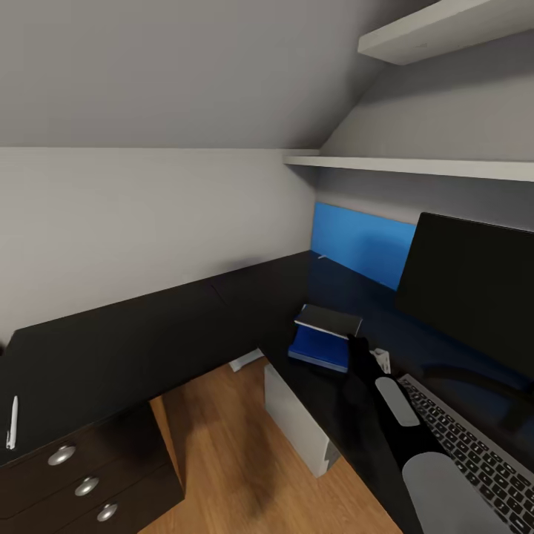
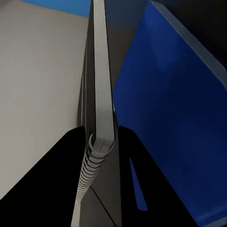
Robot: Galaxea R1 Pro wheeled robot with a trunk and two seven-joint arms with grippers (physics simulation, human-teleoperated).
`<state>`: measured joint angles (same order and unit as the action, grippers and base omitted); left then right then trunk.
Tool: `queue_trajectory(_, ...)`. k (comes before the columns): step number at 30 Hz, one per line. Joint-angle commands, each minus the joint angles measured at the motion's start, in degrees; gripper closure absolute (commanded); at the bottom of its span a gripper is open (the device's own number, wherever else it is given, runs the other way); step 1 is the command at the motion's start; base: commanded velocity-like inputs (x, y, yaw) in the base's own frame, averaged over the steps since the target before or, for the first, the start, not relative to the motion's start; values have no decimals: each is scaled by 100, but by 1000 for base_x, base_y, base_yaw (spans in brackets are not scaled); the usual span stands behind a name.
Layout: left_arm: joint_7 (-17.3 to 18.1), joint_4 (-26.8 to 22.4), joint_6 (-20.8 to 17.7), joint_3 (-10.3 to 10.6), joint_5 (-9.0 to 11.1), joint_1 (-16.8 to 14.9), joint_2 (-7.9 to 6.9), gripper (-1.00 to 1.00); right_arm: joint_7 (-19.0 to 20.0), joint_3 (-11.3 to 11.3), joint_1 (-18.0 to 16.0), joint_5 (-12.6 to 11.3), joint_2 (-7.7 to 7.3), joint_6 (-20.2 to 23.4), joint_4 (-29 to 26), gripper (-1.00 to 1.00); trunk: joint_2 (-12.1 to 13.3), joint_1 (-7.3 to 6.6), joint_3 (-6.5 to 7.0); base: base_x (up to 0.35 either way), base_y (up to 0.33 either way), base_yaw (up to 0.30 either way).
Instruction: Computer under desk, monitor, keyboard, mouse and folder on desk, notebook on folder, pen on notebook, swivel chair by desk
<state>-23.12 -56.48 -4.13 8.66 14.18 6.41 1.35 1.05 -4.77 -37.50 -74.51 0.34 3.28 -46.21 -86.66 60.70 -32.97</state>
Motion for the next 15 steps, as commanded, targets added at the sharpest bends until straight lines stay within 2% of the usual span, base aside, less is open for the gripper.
queue_trajectory(1, -37, -14, -27, 13, 32, 1, -1, -100, 9, -21, -3, -53, 5, 33, -3, 100, -3, 0, -4, 0, 28, 0)
queue_trajectory(15, -44, -12, -27, 13, 32, 1, 0, -100, -7, -5, -3, -32, 10, 12, 230, 100, -3, 0, -4, 0, 6, 0)
